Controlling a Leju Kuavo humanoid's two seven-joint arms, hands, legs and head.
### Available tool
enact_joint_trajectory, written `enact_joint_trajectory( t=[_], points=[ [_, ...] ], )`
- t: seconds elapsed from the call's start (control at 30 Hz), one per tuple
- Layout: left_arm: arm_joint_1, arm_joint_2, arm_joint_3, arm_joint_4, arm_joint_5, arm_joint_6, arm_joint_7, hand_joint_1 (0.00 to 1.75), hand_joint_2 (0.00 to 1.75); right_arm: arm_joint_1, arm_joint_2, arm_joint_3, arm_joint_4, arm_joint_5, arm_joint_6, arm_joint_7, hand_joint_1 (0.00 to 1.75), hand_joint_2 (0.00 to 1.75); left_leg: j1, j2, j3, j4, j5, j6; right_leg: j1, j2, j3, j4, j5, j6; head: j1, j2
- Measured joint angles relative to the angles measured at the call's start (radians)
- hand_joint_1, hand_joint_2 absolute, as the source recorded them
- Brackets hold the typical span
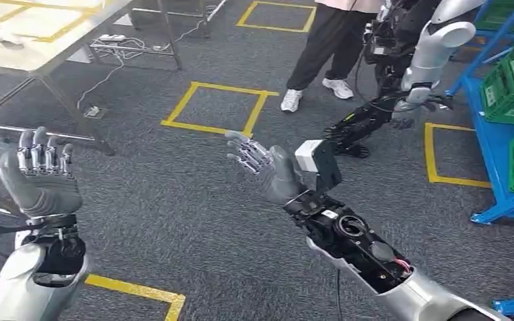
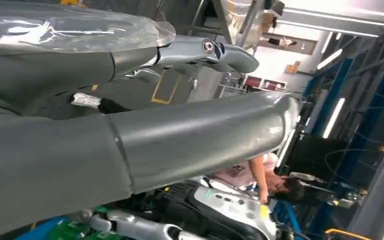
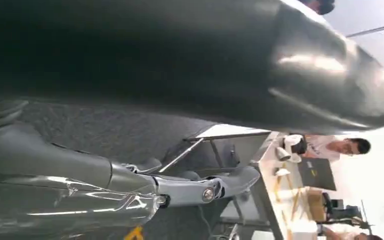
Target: Take the parts from the cabinet and place them on the table.
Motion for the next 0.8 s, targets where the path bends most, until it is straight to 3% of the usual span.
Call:
enact_joint_trajectory(
  t=[0.03, 0.07, 0.13, 0.17, 0.2, 0.27, 0.3, 0.33, 0.37, 0.47, 0.5, 0.53, 0.57, 0.63, 0.67, 0.7, 0.73, 0.8],
  points=[
    [0.001, -0.002, 0.0, 0.0, 0.0, -0.002, 0.0, 0.0, 0.0, -0.002, 0.0, 0.0, -0.001, 0.0, 0.0, 0.0, 0.0, 0.0, -0.001, 0.005, 0.004, -0.003, -0.001, 0.007, 0.004, -0.045, -0.018, 0.047, -0.033, 0.007, 0.014, 0.0],
    [0.001, -0.002, 0.0, 0.0, 0.0, -0.002, 0.0, 0.0, 0.0, -0.003, 0.0, 0.0, -0.001, 0.0, 0.0, -0.001, 0.0, 0.0, -0.003, 0.015, 0.005, -0.003, -0.001, 0.009, 0.001, -0.067, -0.054, 0.124, -0.074, 0.012, 0.023, 0.0],
    [0.003, -0.002, 0.0, 0.0, 0.0, -0.002, 0.0, 0.0, 0.0, 0.003, 0.0, 0.0, -0.001, 0.0, 0.0, 0.0, 0.0, 0.0, -0.006, 0.035, 0.005, -0.003, -0.004, 0.012, -0.007, -0.083, -0.136, 0.295, -0.142, 0.02, 0.023, 0.0],
    [0.003, -0.002, 0.0, 0.0, 0.0, -0.002, 0.0, 0.0, 0.0, 0.006, 0.0, 0.0, -0.001, 0.0, 0.0, 0.0, 0.0, 0.0, -0.006, 0.044, 0.006, -0.003, -0.005, 0.012, -0.01, -0.084, -0.154, 0.328, -0.145, 0.023, 0.026, 0.0],
    [0.004, -0.002, 0.0, 0.0, 0.0, -0.002, 0.0, 0.0, 0.0, 0.007, 0.0, 0.0, -0.001, 0.0, 0.0, 0.0, 0.0, 0.0, -0.005, 0.053, 0.008, -0.002, -0.008, 0.011, -0.012, -0.086, -0.145, 0.305, -0.121, 0.025, 0.03, 0.0],
    [0.003, -0.002, 0.0, 0.0, 0.0, -0.003, 0.0, 0.0, 0.0, 0.006, 0.0, 0.0, -0.001, 0.0, 0.0, 0.0, 0.0, 0.0, -0.004, 0.069, 0.016, -0.002, -0.013, 0.004, -0.013, -0.101, -0.064, 0.149, -0.036, 0.024, 0.039, 0.0],
    [0.003, -0.002, 0.0, 0.0, 0.0, -0.003, 0.0, 0.0, 0.0, 0.006, 0.0, 0.0, -0.001, 0.0, 0.0, 0.0, 0.0, 0.0, -0.004, 0.077, 0.022, -0.001, -0.019, 0.0, -0.012, -0.125, -0.011, 0.047, 0.008, 0.021, 0.045, 0.0],
    [0.003, -0.002, 0.0, 0.0, 0.0, -0.003, 0.0, 0.0, 0.0, 0.005, 0.0, 0.0, -0.001, 0.0, 0.0, 0.0, 0.0, 0.0, -0.011, 0.083, 0.025, -0.001, -0.022, -0.006, -0.001, -0.161, 0.015, 0.0, -0.002, 0.019, 0.049, 0.0],
    [0.002, -0.002, 0.0, 0.0, 0.0, -0.003, 0.0, 0.0, 0.0, 0.003, 0.0, 0.0, -0.001, 0.0, 0.0, 0.0, 0.0, 0.0, -0.014, 0.088, 0.023, 0.002, -0.024, -0.01, 0.003, -0.153, 0.012, -0.011, -0.001, 0.006, 0.047, 0.0],
    [0.001, -0.002, 0.0, 0.0, 0.0, -0.006, 0.0, 0.0, 0.0, 0.004, 0.0, 0.0, -0.001, 0.0, 0.0, 0.0, 0.0, 0.0, -0.013, 0.12, 0.028, -0.003, -0.027, -0.023, 0.007, -0.122, 0.005, -0.011, 0.001, -0.011, 0.038, 0.0],
    [0.0, -0.002, 0.0, 0.0, 0.0, -0.005, 0.0, 0.0, 0.0, 0.005, 0.0, 0.0, -0.003, 0.0, 0.0, 0.0, 0.0, 0.0, -0.007, 0.107, 0.026, 0.003, -0.039, -0.031, -0.001, -0.114, 0.015, -0.02, 0.006, -0.019, 0.036, 0.0],
    [0.001, -0.001, 0.0, 0.0, 0.0, -0.006, -0.001, 0.0, 0.0, 0.002, 0.0, 0.0, -0.003, 0.0, 0.0, -0.001, 0.0, 0.0, -0.005, 0.064, 0.013, 0.04, -0.063, -0.033, 0.0, -0.104, 0.015, -0.022, 0.008, -0.023, 0.03, 0.0],
    [0.001, -0.002, 0.0, 0.0, 0.001, -0.005, -0.002, 0.0, 0.0, 0.0, 0.0, 0.0, -0.003, 0.0, -0.002, -0.001, 0.0, 0.0, -0.004, 0.039, -0.024, 0.116, -0.103, -0.033, 0.0, -0.097, 0.014, -0.022, 0.009, -0.03, 0.025, 0.0],
    [0.004, 0.0, 0.0, 0.001, 0.002, -0.005, -0.002, 0.0, 0.0, 0.004, 0.002, 0.002, -0.003, 0.002, -0.002, 0.0, 0.0, 0.0, -0.005, 0.022, -0.116, 0.291, -0.168, -0.036, 0.001, -0.077, 0.013, -0.021, 0.008, -0.033, 0.008, 0.0],
    [0.006, 0.0, 0.0, 0.002, 0.003, -0.002, -0.003, 0.0, 0.0, 0.005, 0.002, 0.002, -0.002, 0.005, -0.002, 0.0, 0.0, 0.0, -0.005, 0.021, -0.148, 0.341, -0.176, -0.037, 0.003, -0.067, 0.013, -0.021, 0.008, -0.033, 0.006, 0.0],
    [0.008, 0.0, 0.0, 0.003, 0.005, 0.0, -0.004, 0.0, 0.0, 0.005, 0.002, 0.002, -0.001, 0.008, -0.002, 0.0, 0.0, 0.0, -0.005, 0.021, -0.155, 0.339, -0.157, -0.035, 0.003, -0.055, 0.014, -0.021, 0.008, -0.033, 0.004, 0.0],
    [0.008, 0.0, 0.0, 0.003, 0.005, 0.001, -0.004, 0.0, 0.0, 0.005, 0.002, 0.002, -0.001, 0.011, -0.002, -0.001, 0.0, 0.0, -0.005, 0.02, -0.137, 0.286, -0.117, -0.033, 0.003, -0.042, 0.015, -0.02, 0.008, -0.033, 0.0, 0.0],
    [0.005, 0.0, 0.0, 0.003, 0.005, 0.002, -0.005, 0.0, 0.0, 0.005, 0.002, 0.002, -0.001, 0.014, -0.002, -0.002, 0.0, 0.0, -0.003, 0.0, -0.053, 0.097, -0.018, -0.026, 0.002, -0.021, 0.017, -0.017, 0.007, -0.031, -0.007, 0.0]
  ],
)
